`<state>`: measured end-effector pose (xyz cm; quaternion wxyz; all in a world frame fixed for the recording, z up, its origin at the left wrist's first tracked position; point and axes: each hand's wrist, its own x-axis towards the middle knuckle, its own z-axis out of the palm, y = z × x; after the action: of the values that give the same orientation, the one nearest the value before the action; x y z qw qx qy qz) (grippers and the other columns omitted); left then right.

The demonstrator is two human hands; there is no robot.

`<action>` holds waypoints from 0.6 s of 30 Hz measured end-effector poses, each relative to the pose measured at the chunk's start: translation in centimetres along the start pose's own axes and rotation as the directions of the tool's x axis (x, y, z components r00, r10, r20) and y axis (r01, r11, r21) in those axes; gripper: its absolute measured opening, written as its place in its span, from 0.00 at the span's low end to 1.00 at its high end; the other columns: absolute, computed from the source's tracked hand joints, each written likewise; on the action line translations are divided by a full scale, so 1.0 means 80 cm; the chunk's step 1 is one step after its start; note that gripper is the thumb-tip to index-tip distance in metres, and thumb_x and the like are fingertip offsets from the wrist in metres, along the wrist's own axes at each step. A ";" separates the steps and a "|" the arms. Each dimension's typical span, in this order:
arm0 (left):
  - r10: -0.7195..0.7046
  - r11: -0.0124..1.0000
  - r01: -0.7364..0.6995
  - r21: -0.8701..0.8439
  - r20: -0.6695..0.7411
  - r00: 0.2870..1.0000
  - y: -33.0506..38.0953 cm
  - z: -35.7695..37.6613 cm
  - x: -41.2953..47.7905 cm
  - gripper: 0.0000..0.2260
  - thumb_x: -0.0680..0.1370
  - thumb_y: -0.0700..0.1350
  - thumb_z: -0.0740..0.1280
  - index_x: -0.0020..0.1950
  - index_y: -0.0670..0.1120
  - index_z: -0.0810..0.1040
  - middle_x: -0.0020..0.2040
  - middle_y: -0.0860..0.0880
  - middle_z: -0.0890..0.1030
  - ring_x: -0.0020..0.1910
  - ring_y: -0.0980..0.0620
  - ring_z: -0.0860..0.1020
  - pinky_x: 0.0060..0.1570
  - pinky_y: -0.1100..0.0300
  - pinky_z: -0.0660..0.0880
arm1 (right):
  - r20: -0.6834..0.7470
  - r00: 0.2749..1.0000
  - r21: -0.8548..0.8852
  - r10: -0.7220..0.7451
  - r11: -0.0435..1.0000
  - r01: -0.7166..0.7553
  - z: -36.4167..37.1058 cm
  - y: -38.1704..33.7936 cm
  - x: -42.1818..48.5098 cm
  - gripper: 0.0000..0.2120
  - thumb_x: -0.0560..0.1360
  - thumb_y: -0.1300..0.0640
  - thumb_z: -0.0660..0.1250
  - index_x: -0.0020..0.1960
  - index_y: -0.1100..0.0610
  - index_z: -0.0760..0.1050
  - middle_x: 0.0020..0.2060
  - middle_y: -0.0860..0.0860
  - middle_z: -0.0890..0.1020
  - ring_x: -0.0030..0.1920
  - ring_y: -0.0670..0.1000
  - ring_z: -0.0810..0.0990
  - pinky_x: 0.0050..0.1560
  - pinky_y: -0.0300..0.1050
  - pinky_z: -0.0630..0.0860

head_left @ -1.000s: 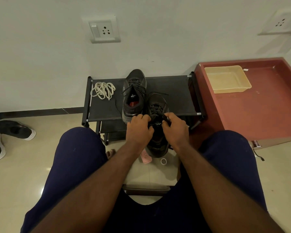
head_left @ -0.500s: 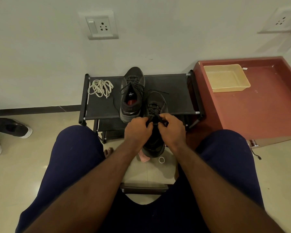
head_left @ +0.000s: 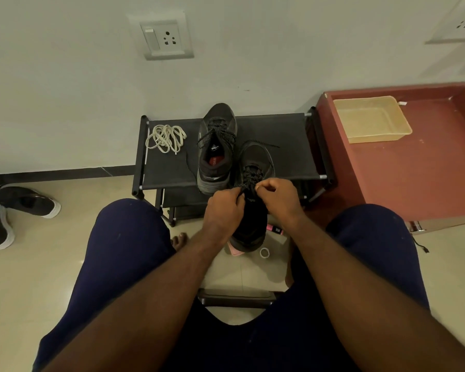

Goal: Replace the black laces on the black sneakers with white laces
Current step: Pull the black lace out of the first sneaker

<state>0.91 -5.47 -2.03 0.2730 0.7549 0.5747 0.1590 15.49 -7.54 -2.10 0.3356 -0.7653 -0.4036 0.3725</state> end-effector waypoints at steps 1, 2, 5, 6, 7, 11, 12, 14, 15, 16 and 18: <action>0.003 1.000 -0.003 0.003 0.002 1.000 -0.001 0.001 0.000 0.11 0.80 0.47 0.61 0.52 0.44 0.81 0.44 0.44 0.83 0.44 0.42 0.80 0.45 0.47 0.77 | 0.004 0.999 -0.048 -0.034 0.998 0.034 0.000 -0.002 0.001 0.06 0.75 0.54 0.70 0.47 0.55 0.85 0.41 0.49 0.85 0.45 0.49 0.84 0.48 0.56 0.83; 0.004 1.000 -0.004 0.007 0.006 1.000 -0.002 0.001 0.000 0.11 0.80 0.47 0.61 0.52 0.44 0.81 0.44 0.44 0.83 0.44 0.42 0.80 0.45 0.47 0.77 | 0.011 0.998 -0.089 -0.056 0.994 0.056 0.000 -0.004 0.002 0.06 0.76 0.55 0.70 0.46 0.56 0.84 0.40 0.49 0.85 0.44 0.49 0.83 0.47 0.54 0.83; 0.015 1.000 -0.015 0.010 0.017 1.000 -0.002 0.002 -0.001 0.11 0.80 0.47 0.61 0.53 0.43 0.81 0.44 0.44 0.83 0.43 0.43 0.80 0.44 0.49 0.77 | 0.046 0.997 -0.124 -0.058 0.990 0.063 -0.003 -0.006 0.011 0.05 0.76 0.56 0.71 0.42 0.55 0.82 0.37 0.49 0.84 0.41 0.48 0.83 0.45 0.50 0.82; 0.018 1.000 -0.018 0.016 0.020 1.000 -0.003 0.002 -0.002 0.11 0.81 0.47 0.61 0.53 0.43 0.81 0.44 0.44 0.83 0.43 0.43 0.80 0.44 0.50 0.77 | 0.065 0.996 -0.138 -0.060 0.988 0.068 -0.005 -0.007 0.013 0.06 0.75 0.57 0.71 0.40 0.54 0.81 0.36 0.48 0.83 0.40 0.48 0.82 0.44 0.49 0.81; 0.019 1.000 -0.019 0.023 0.021 1.000 -0.003 0.002 -0.002 0.11 0.81 0.46 0.61 0.53 0.43 0.81 0.44 0.44 0.83 0.43 0.44 0.80 0.43 0.50 0.77 | 0.085 0.994 -0.157 -0.062 0.985 0.075 -0.006 -0.007 0.015 0.07 0.75 0.57 0.70 0.39 0.53 0.79 0.35 0.48 0.82 0.39 0.48 0.81 0.42 0.47 0.80; 0.006 1.000 -0.006 0.003 0.021 1.000 -0.005 0.003 0.000 0.11 0.81 0.47 0.61 0.54 0.44 0.81 0.45 0.46 0.83 0.43 0.46 0.80 0.44 0.51 0.78 | 0.096 0.994 0.070 0.049 0.996 -0.055 -0.011 -0.020 0.017 0.09 0.79 0.59 0.65 0.40 0.59 0.74 0.30 0.51 0.76 0.29 0.48 0.75 0.31 0.41 0.74; 0.003 1.000 -0.002 -0.009 0.019 1.000 -0.005 0.002 0.000 0.11 0.81 0.47 0.61 0.55 0.45 0.82 0.45 0.47 0.83 0.44 0.47 0.80 0.45 0.51 0.79 | 0.073 0.990 0.241 0.119 0.961 -0.134 -0.014 -0.025 0.018 0.09 0.79 0.60 0.62 0.41 0.59 0.73 0.30 0.52 0.74 0.27 0.48 0.73 0.28 0.40 0.73; -0.003 1.000 0.004 -0.030 0.020 1.000 -0.007 0.003 -0.001 0.12 0.81 0.47 0.61 0.57 0.46 0.82 0.47 0.47 0.84 0.45 0.47 0.81 0.47 0.51 0.79 | -0.010 0.969 0.518 0.247 0.830 -0.207 -0.028 -0.031 0.022 0.08 0.79 0.60 0.59 0.41 0.58 0.71 0.30 0.52 0.73 0.25 0.47 0.72 0.26 0.41 0.71; -0.005 0.999 0.006 -0.040 0.020 1.000 -0.007 0.003 -0.001 0.12 0.81 0.47 0.61 0.58 0.46 0.82 0.47 0.47 0.84 0.46 0.47 0.81 0.47 0.52 0.79 | -0.051 0.959 0.556 0.280 0.805 -0.205 -0.038 -0.030 0.025 0.08 0.79 0.60 0.59 0.41 0.58 0.71 0.31 0.51 0.73 0.25 0.47 0.71 0.26 0.41 0.71; -0.004 0.999 0.005 -0.046 0.021 1.000 -0.007 0.003 -0.001 0.12 0.81 0.47 0.62 0.58 0.46 0.82 0.47 0.47 0.84 0.46 0.48 0.81 0.47 0.52 0.79 | -0.085 0.955 0.531 0.284 0.824 -0.198 -0.046 -0.028 0.027 0.07 0.79 0.61 0.60 0.42 0.58 0.72 0.31 0.52 0.74 0.25 0.47 0.71 0.26 0.41 0.71; 0.003 0.998 -0.003 -0.056 0.012 1.000 -0.006 0.002 0.000 0.12 0.81 0.47 0.62 0.58 0.46 0.82 0.47 0.47 0.84 0.46 0.48 0.81 0.48 0.53 0.78 | -0.083 0.968 0.409 0.239 0.893 -0.185 -0.054 -0.022 0.024 0.06 0.79 0.61 0.62 0.43 0.60 0.74 0.32 0.52 0.76 0.26 0.47 0.72 0.27 0.41 0.71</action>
<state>0.63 -5.45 -2.46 0.2972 0.7488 0.5672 0.1707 19.24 -6.01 0.90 0.4674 -0.7432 -0.2104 0.4300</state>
